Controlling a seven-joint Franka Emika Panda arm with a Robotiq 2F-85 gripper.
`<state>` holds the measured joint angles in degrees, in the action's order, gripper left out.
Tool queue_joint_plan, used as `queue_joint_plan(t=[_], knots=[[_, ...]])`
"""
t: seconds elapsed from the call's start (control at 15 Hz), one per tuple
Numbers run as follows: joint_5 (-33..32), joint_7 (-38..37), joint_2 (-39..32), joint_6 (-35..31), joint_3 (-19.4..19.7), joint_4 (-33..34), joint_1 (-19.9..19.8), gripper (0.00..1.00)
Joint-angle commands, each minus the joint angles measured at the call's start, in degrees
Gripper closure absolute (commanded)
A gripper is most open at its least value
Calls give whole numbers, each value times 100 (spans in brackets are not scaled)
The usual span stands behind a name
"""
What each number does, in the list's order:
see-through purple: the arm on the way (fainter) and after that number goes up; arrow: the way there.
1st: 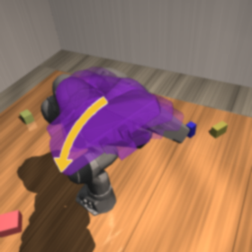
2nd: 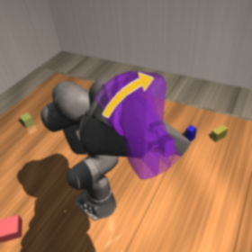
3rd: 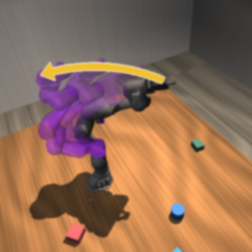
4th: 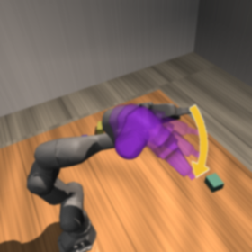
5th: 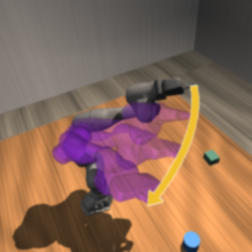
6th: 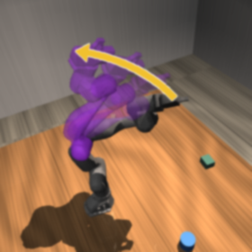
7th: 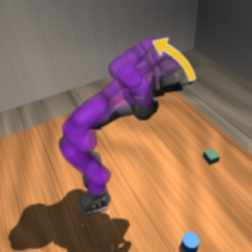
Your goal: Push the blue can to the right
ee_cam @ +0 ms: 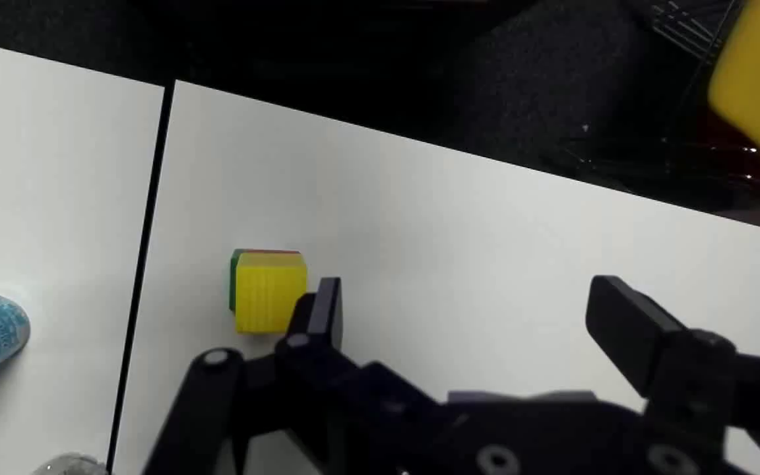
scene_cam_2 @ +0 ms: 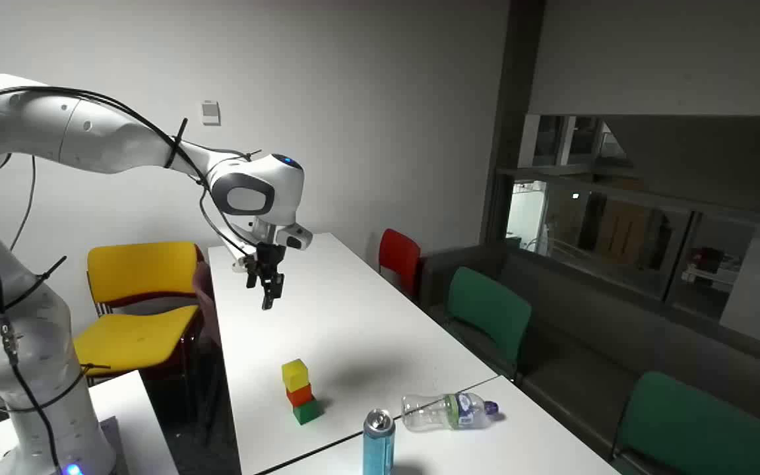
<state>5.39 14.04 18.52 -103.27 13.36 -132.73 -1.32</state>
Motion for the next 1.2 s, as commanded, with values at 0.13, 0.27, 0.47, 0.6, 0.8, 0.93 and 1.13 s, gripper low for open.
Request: queue_joint_plan(t=[0.13, 0.27, 0.47, 0.6, 0.8, 0.93, 1.13], knots=[[42, 40, -15, 13, -142, 9, -158, 0], [42, 40, -15, 13, -142, 9, -158, 0], [-123, 38, -1, -164, -185, -31, -188, 0], [-217, 25, -31, -377, -204, -41, -222, 0], [-401, -14, -163, -673, -194, -46, -275, 0], [-506, -29, -312, -858, -151, -34, -351, 0], [-480, -122, -601, -1205, -58, -20, -538, 0]])
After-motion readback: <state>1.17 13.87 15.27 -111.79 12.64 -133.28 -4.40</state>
